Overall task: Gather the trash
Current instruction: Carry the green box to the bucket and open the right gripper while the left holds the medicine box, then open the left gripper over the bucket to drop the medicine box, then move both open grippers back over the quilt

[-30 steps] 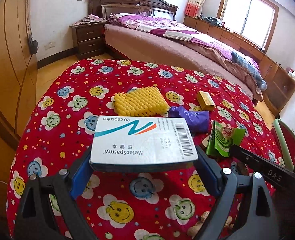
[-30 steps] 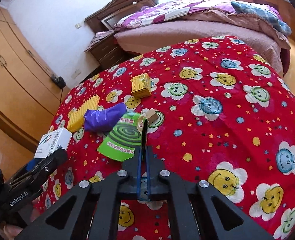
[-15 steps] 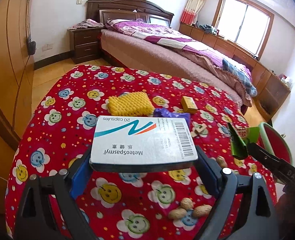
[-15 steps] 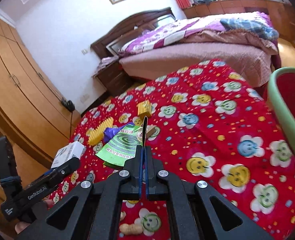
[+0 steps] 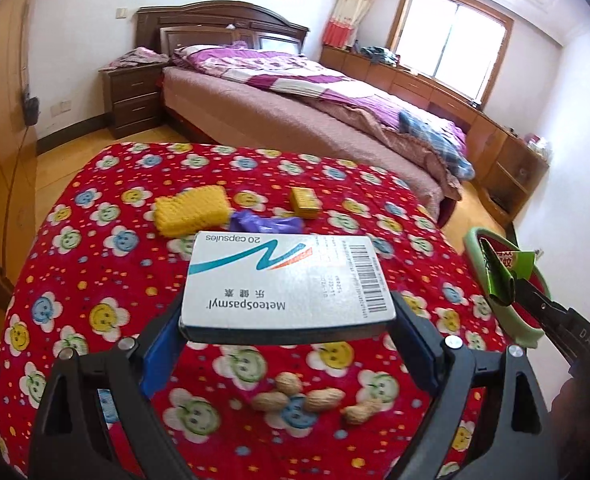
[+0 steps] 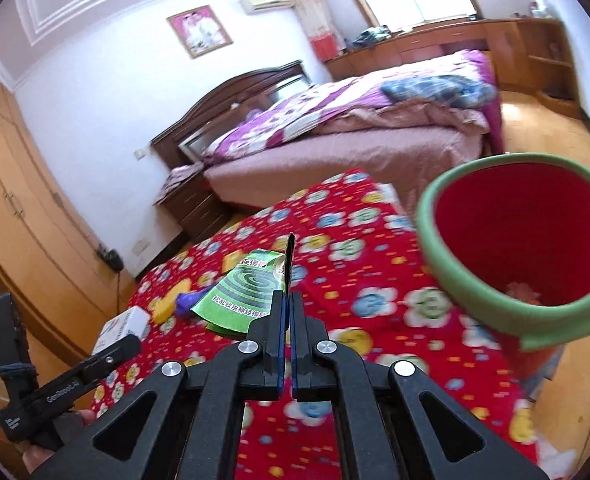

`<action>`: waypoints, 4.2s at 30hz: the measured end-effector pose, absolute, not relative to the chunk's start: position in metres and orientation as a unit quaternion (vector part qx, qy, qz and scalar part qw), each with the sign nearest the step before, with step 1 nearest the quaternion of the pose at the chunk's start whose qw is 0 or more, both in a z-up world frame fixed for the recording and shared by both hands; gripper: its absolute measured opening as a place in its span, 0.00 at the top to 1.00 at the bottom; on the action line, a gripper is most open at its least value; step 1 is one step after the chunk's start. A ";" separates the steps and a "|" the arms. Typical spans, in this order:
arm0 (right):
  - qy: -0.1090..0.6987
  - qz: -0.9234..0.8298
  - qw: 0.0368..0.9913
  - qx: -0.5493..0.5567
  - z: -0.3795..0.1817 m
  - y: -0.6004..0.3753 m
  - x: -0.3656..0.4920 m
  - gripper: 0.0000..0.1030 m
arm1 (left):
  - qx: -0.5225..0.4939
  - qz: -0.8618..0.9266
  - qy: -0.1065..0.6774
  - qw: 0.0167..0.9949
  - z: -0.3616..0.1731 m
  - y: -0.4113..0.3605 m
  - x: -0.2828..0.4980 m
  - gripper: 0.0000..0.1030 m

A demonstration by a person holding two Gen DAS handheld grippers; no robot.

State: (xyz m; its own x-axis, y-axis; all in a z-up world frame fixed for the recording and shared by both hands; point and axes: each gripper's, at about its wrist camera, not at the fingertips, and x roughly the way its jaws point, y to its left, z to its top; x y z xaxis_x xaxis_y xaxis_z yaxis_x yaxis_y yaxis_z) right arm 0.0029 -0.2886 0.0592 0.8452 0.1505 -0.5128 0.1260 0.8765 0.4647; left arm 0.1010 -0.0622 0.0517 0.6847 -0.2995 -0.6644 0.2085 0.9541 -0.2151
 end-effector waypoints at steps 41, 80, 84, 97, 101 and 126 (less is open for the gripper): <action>0.244 -0.194 0.899 0.307 0.026 -0.445 -0.070 0.80 | 0.046 -0.329 0.378 0.864 0.047 -0.273 0.103 0.11; 0.234 -0.200 0.887 0.345 0.015 -0.480 -0.102 0.63 | 0.050 -0.364 0.398 0.841 0.031 -0.336 0.115 0.08; 0.236 -0.190 0.891 0.339 0.020 -0.471 -0.099 0.55 | 0.034 -0.346 0.399 0.849 0.038 -0.317 0.116 0.08; 0.254 -0.145 0.903 0.315 0.035 -0.435 -0.082 0.44 | -0.009 -0.265 0.403 0.876 0.048 -0.245 0.125 0.08; 0.261 -0.133 0.907 0.302 0.040 -0.419 -0.073 0.40 | -0.011 -0.249 0.392 0.886 0.055 -0.224 0.123 0.08; 0.314 -0.013 0.924 0.216 0.069 -0.301 0.019 0.38 | -0.043 -0.116 0.373 0.919 0.078 -0.070 0.151 0.08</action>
State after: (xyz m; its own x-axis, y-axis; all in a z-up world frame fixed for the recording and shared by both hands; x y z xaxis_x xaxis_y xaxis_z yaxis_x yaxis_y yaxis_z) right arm 0.0193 -0.3009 0.0692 0.8026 0.1106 -0.5861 0.1605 0.9064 0.3908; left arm 0.1509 -0.0697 0.0781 0.6941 -0.2458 -0.6766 0.1820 0.9693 -0.1654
